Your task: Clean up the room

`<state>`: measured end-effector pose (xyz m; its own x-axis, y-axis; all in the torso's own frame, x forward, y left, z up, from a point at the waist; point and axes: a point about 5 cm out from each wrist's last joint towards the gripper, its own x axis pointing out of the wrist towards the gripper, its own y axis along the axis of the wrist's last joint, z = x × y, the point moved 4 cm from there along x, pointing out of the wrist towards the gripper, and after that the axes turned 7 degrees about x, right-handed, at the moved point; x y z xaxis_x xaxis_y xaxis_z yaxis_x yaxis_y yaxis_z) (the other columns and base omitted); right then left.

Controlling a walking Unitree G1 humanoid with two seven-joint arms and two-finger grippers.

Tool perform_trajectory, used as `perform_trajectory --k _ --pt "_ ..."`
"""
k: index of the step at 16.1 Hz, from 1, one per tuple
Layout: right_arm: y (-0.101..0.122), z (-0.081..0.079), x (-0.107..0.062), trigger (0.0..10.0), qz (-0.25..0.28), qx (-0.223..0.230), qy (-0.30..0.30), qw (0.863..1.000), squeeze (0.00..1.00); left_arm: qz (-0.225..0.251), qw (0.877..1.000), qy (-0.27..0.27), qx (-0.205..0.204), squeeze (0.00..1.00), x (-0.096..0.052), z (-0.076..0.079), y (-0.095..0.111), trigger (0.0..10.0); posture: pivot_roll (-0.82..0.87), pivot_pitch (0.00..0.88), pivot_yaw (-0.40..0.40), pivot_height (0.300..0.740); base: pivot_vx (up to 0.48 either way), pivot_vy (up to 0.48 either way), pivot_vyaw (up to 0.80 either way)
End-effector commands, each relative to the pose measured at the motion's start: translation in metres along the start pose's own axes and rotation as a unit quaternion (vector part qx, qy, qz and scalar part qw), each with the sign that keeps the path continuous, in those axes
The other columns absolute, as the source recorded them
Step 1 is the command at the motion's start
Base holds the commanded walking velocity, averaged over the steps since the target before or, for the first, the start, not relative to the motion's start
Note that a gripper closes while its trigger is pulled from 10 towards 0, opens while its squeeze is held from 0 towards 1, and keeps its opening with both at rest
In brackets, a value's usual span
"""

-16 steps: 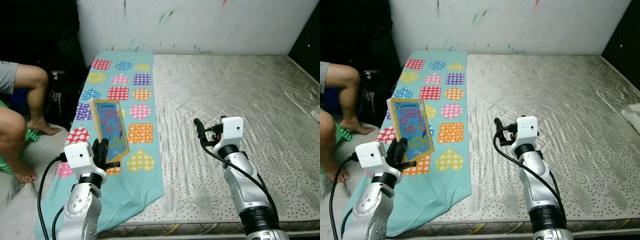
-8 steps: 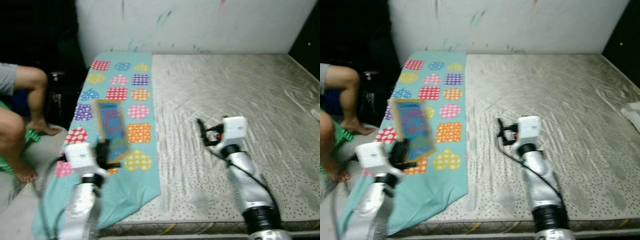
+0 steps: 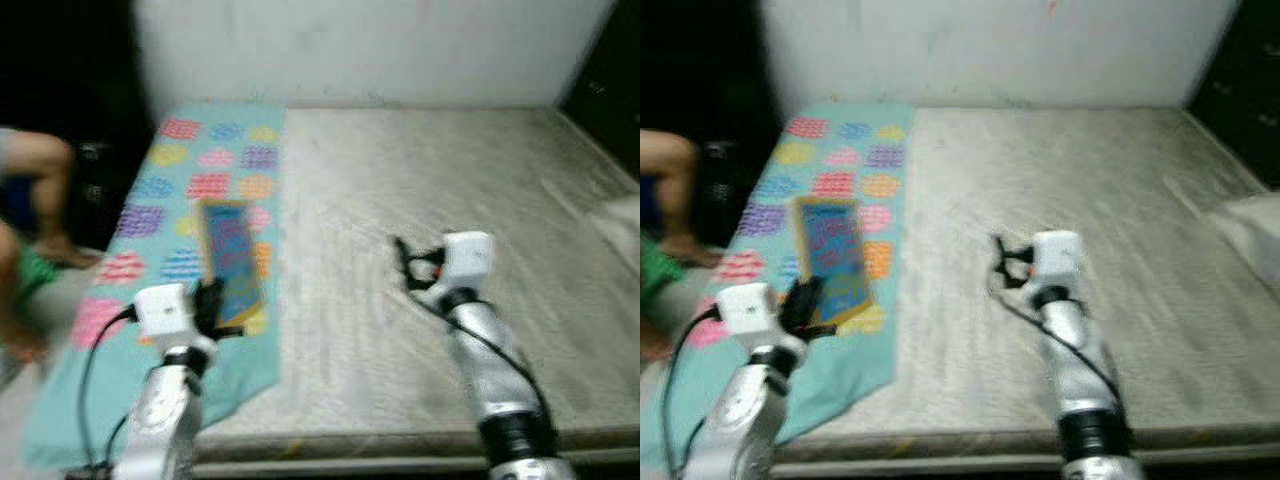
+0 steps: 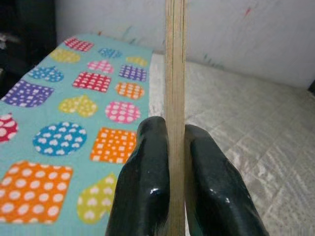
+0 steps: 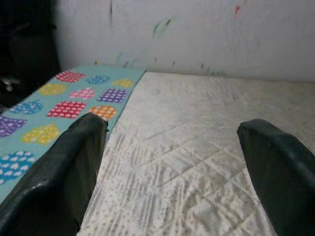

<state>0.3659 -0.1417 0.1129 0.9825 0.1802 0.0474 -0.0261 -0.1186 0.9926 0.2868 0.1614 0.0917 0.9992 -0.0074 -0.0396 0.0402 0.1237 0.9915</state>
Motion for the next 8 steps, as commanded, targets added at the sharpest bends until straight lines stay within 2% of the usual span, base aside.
perform_trajectory --k 1,8 --pt "0.0039 0.0092 -0.0007 10.0 0.005 -0.006 -0.014 1.0 0.0 0.021 1.0 -0.01 -0.004 0.0 0.0019 0.0054 0.0101 10.0 -0.11 0.0 0.027 0.74 0.0 -0.3 0.0" --pt "0.0042 0.008 -0.0009 10.0 0.007 -0.006 -0.01 1.0 0.0 0.022 1.0 -0.011 -0.005 0.0 0.0027 0.0059 0.0101 10.0 -0.11 0.0 0.031 0.74 0.0 -0.292 0.0"
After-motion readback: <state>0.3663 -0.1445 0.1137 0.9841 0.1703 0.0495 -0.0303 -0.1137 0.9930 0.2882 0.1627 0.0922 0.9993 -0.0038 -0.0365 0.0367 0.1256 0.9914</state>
